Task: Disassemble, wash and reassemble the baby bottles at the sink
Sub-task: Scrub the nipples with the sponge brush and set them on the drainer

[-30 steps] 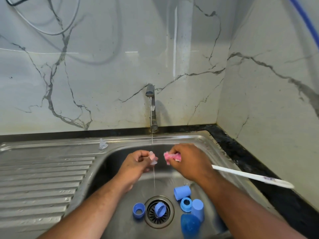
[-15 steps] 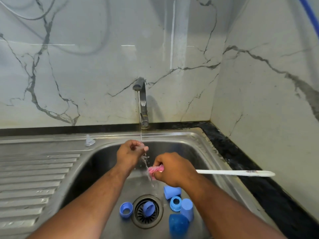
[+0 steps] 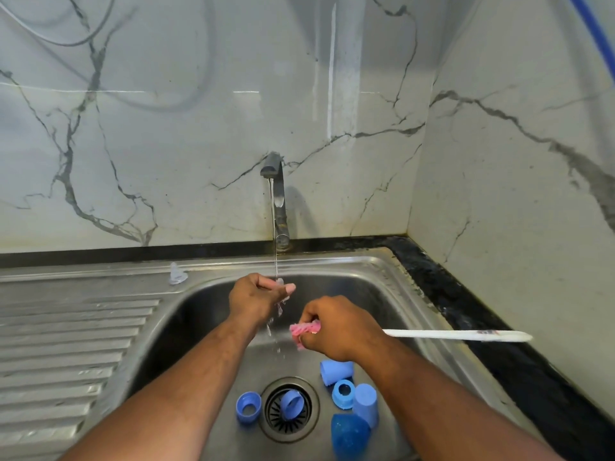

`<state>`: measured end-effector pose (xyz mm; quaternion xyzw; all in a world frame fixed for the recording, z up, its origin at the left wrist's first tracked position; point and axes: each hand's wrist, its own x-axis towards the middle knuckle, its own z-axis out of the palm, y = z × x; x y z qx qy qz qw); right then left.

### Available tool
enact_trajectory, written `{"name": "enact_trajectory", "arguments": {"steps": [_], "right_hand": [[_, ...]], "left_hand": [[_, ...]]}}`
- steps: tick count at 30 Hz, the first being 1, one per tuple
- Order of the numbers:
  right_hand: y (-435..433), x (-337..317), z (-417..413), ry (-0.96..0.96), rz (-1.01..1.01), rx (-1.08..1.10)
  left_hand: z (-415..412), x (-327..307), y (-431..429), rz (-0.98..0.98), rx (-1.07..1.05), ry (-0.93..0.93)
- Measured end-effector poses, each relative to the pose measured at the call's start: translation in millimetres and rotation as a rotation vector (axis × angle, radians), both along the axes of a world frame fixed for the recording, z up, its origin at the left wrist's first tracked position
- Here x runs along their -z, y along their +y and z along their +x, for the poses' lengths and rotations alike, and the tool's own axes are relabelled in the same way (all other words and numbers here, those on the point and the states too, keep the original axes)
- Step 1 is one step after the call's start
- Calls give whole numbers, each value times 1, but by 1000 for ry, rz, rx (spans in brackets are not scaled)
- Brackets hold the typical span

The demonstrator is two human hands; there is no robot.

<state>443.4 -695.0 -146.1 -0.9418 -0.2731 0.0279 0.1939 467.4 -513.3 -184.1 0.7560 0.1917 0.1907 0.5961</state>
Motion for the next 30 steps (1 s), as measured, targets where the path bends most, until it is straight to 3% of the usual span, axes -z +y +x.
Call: {"name": "enact_trajectory", "arguments": {"steps": [8,10,13,16,30], "right_hand": [[0,3,2,5,2,6],[1,3,2,4,0,3],[1,3,2,-7,6,-3],[2,4,1,-12,6,-5],[1,6,3,-4,9,-25]], "left_hand": [[1,-2,-1,-93,74,-31],[-2,-6,-4,-294,123,10],[-7,-20,-6,-792,148,17],[-7,-27,-3,-984,142,-5],[-12,-25,-2,-1013,226,107]]}}
